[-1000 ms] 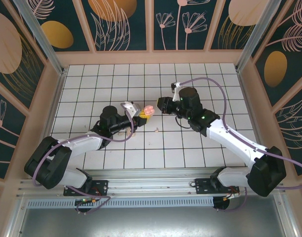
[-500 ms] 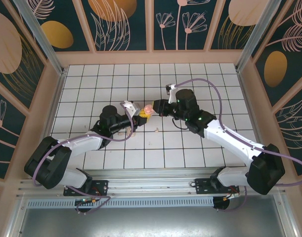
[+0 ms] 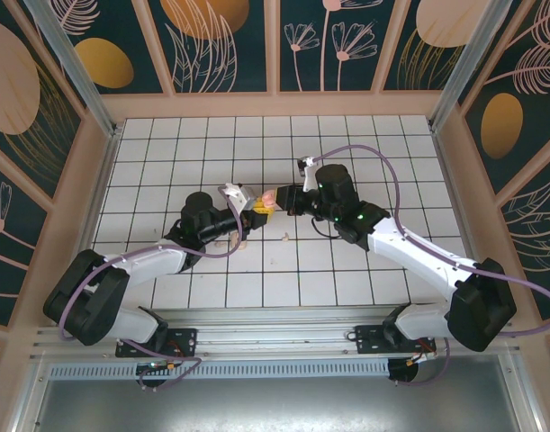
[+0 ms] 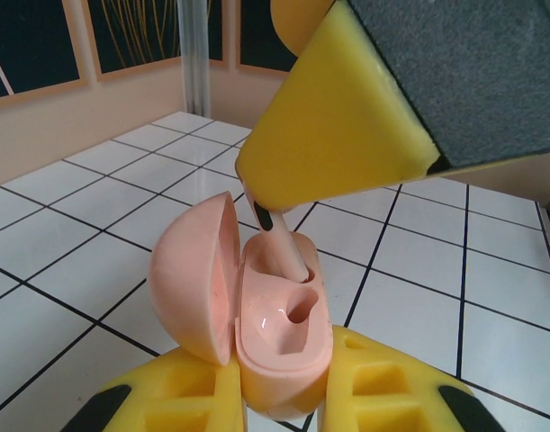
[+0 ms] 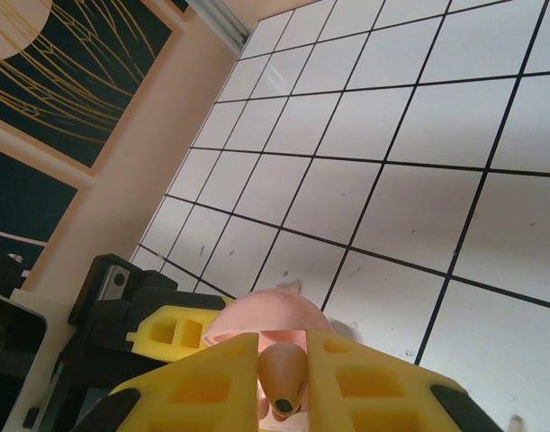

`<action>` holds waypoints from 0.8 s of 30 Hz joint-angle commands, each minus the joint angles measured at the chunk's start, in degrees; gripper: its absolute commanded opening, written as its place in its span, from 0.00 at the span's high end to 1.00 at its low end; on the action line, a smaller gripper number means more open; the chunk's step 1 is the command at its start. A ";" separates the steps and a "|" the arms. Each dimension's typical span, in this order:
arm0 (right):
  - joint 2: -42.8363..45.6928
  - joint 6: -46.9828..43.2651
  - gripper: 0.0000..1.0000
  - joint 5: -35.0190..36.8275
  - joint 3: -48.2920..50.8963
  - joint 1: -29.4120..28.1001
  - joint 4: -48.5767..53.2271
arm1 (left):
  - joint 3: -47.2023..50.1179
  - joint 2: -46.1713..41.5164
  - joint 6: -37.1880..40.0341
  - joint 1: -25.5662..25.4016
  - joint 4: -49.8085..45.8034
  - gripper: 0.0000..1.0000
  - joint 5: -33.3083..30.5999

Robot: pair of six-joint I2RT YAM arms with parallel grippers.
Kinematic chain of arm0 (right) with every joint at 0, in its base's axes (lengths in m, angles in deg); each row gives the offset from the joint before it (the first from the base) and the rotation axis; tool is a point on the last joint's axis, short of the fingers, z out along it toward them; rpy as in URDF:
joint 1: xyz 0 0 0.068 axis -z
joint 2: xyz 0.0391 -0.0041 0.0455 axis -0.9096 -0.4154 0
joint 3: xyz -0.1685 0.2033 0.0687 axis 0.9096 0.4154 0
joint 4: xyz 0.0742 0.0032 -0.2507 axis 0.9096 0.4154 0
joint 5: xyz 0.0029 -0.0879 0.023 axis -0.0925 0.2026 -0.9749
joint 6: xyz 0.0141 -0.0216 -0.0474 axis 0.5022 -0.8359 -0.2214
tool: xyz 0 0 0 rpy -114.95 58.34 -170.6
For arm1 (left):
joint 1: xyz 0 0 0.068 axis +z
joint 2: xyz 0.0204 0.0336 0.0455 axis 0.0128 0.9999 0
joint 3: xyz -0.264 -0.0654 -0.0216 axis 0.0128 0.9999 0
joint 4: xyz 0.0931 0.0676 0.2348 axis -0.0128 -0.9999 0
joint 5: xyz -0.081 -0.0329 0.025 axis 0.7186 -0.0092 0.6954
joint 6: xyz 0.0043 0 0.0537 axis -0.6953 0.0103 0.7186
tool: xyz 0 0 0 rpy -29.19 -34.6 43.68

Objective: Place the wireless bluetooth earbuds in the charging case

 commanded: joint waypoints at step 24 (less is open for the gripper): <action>0.19 -4.61 0.77 -3.51 0.54 -0.64 4.93 | -1.48 -2.56 -0.11 -0.25 2.27 0.88 0.61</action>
